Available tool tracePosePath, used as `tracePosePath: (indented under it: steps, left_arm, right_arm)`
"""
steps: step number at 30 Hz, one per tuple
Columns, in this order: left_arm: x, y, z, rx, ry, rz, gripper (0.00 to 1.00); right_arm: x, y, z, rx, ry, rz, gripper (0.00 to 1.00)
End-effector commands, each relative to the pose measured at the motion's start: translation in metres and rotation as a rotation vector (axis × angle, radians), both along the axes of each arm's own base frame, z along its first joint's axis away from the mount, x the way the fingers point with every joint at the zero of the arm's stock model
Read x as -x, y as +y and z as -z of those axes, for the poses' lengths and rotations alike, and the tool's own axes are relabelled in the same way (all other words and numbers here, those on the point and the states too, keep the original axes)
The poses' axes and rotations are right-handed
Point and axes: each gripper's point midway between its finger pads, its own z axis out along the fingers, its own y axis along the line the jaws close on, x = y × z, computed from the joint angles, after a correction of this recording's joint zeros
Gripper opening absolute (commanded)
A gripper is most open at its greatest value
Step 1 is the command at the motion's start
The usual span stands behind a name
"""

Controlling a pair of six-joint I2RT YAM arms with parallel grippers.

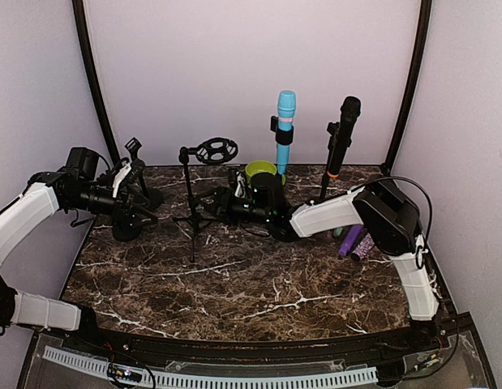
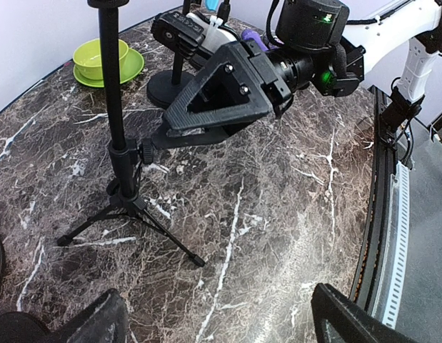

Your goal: Remove the microphone from the stand

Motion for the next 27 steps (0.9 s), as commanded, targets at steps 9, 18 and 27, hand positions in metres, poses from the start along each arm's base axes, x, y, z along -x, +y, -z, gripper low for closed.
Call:
tracePosePath:
  steps: [9, 18, 27]
  left_arm:
    - [0.005, 0.001, -0.007, -0.001, -0.018, 0.005, 0.92]
    - [0.004, 0.001, -0.008, 0.003, -0.017, 0.005, 0.92]
    - [0.003, 0.001, -0.008, 0.002, -0.016, 0.004, 0.92]
  right_arm:
    - [-0.003, 0.02, -0.009, -0.09, 0.12, -0.081, 0.52]
    - [-0.004, 0.022, 0.003, -0.051, 0.141, -0.076, 0.49]
    - [-0.004, 0.03, 0.0, -0.065, 0.143, -0.087, 0.41]
